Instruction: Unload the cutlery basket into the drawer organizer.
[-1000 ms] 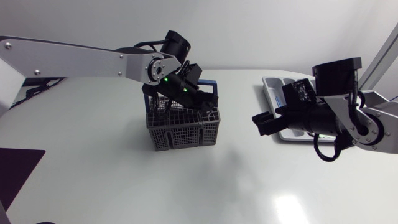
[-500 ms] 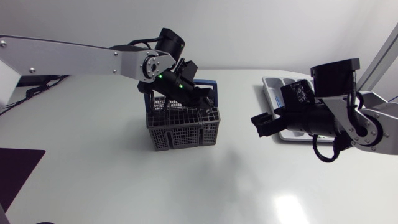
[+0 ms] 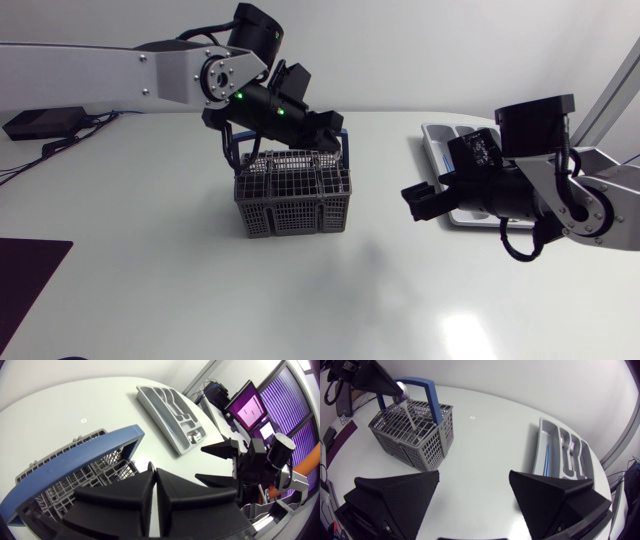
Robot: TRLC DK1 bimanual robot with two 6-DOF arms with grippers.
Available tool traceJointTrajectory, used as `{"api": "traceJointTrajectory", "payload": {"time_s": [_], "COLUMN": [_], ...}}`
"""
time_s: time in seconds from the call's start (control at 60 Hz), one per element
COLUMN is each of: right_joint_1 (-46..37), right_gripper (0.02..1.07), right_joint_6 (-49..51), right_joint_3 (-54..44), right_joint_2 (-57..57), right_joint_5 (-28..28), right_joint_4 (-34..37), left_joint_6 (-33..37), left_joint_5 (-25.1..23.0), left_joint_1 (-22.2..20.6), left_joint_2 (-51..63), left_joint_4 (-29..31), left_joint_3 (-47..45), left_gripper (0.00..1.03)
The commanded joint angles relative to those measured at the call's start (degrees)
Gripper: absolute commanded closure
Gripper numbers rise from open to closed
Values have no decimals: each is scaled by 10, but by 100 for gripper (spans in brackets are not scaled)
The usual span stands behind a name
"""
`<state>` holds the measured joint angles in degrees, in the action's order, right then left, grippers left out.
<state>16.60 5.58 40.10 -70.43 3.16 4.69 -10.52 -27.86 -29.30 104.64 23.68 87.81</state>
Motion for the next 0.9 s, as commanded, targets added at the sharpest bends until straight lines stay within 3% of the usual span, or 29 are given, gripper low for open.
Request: {"api": "traceJointTrajectory", "payload": {"time_s": [0.0, 0.517, 0.783, 0.883], "right_joint_1": [5, 20, 79, 81], "right_gripper": [7, 7, 7, 7], "right_joint_6": [-2, 3, 61, 106], "right_joint_3": [-19, -26, -61, -63], "right_joint_2": [8, 58, 148, 180], "right_joint_5": [-4, -6, 0, 55], "right_joint_4": [1, 20, 14, 27], "left_joint_6": [-5, 41, 42, 42], "left_joint_5": [-8, 85, 87, 83], "left_joint_1": [-3, -31, -37, -55], "left_joint_2": [-26, -105, -177, -208], "left_joint_4": [-3, -2, 3, 25], "left_joint_3": [-5, -66, -90, -100], "left_gripper": [99, 99, 99, 99]}}
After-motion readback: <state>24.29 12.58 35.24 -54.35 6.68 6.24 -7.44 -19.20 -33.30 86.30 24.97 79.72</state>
